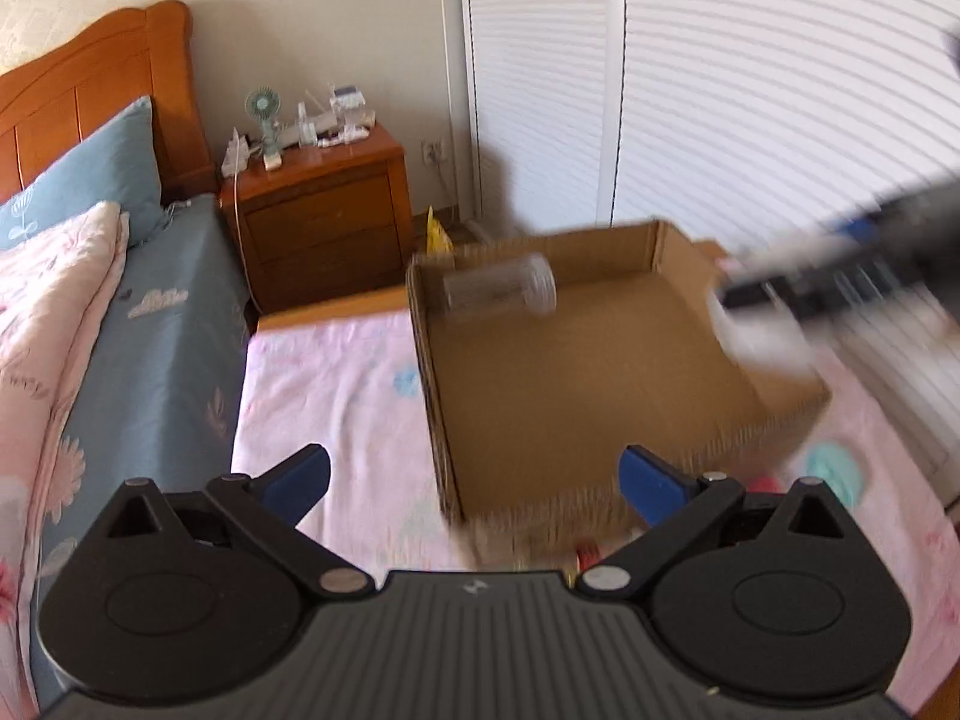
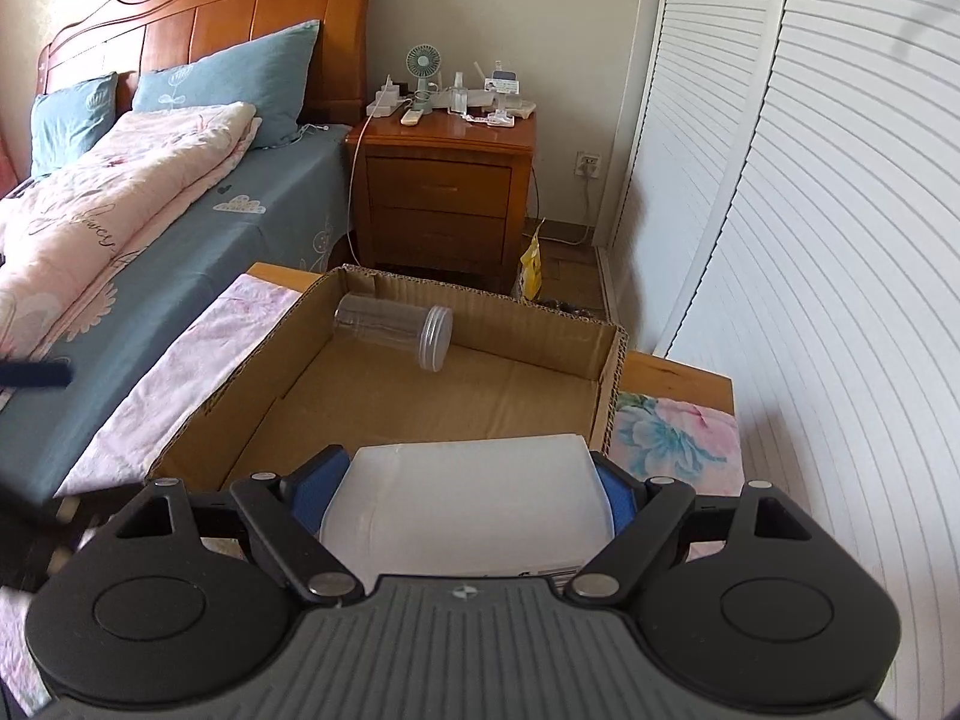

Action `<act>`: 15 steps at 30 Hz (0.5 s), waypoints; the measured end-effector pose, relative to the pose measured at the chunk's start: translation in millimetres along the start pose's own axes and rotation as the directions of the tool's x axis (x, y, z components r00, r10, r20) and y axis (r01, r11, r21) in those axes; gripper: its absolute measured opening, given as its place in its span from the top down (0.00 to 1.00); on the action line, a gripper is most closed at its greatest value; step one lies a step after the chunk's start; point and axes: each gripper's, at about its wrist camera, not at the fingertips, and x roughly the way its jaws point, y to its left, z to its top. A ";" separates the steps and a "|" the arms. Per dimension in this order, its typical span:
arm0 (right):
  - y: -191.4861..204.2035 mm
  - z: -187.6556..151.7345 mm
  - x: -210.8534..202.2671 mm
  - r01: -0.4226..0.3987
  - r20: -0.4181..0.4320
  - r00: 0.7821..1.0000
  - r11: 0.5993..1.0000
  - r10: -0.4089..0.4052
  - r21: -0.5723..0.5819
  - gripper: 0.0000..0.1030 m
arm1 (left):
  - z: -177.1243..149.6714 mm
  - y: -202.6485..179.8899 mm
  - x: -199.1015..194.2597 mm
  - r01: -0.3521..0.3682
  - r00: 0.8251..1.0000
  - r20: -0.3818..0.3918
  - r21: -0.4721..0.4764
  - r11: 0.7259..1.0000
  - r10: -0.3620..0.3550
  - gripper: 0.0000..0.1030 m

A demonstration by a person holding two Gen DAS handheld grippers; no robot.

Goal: Organize rigid objects

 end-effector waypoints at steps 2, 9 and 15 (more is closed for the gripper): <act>-1.7 8.0 10.1 0.002 -0.005 1.000 1.000 -0.002 0.013 0.16 | -11.9 1.3 -3.9 0.014 1.000 -0.005 -0.012 1.000 -0.014 0.01; -0.3 33.9 35.4 0.019 -0.003 1.000 1.000 -0.019 0.022 0.16 | -39.2 8.6 -16.6 0.025 1.000 0.015 -0.084 0.996 -0.024 0.01; -3.3 49.6 51.8 0.044 0.037 0.998 0.996 -0.047 0.072 0.07 | -49.7 5.2 -22.9 -0.026 0.999 0.019 -0.057 0.998 0.027 0.01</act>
